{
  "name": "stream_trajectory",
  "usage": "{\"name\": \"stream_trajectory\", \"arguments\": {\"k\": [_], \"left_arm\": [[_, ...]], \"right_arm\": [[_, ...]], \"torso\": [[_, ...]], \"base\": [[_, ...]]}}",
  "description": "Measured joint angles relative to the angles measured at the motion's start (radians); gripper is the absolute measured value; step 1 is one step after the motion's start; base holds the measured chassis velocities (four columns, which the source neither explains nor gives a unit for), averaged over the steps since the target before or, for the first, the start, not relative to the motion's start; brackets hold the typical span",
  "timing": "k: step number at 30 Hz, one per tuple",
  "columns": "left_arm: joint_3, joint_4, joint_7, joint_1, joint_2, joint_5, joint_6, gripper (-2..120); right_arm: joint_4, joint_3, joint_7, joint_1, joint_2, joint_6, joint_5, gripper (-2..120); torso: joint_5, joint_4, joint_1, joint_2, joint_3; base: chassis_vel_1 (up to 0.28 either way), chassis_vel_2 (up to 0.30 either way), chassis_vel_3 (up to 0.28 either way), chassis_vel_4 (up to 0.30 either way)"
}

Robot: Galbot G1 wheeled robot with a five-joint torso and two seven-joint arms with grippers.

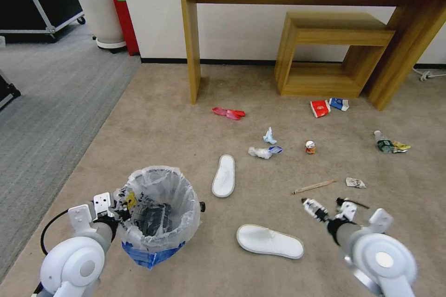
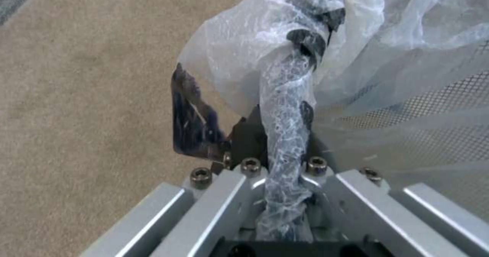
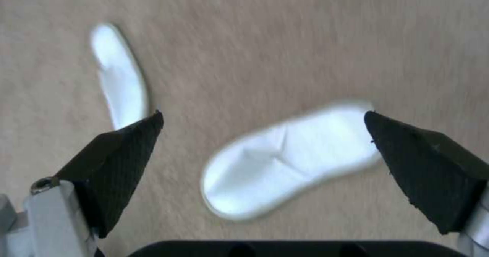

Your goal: Pick up the trash bin and place the garbage on the floor into it.

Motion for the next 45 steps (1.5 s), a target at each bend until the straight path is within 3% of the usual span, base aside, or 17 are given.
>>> {"name": "stream_trajectory", "arguments": {"k": [10, 27, 45], "left_arm": [[0.000, 0.016, 0.001, 0.002, -0.008, 0.008, -0.004, 0], [0.020, 0.057, 0.000, -0.024, -0.019, 0.013, -0.010, 0], [0.030, 0.079, -0.001, -0.044, -0.033, 0.011, -0.015, 0]], "right_arm": [[-0.226, -0.042, 0.044, 0.093, 0.074, 0.059, -0.006, 100], [-0.328, -0.109, 0.120, 0.206, 0.091, 0.059, 0.032, 100], [-0.472, -0.179, 0.120, 0.282, 0.135, 0.065, 0.014, 100]], "torso": [[0.0001, 0.0000, 0.000, 0.000, 0.000], [0.0000, 0.0000, 0.000, 0.000, 0.000], [0.0000, 0.0000, 0.000, 0.000, 0.000]], "base": [[0.000, 0.000, 0.000, 0.000], [0.000, 0.000, 0.000, 0.000], [0.000, 0.000, 0.000, 0.000]]}}
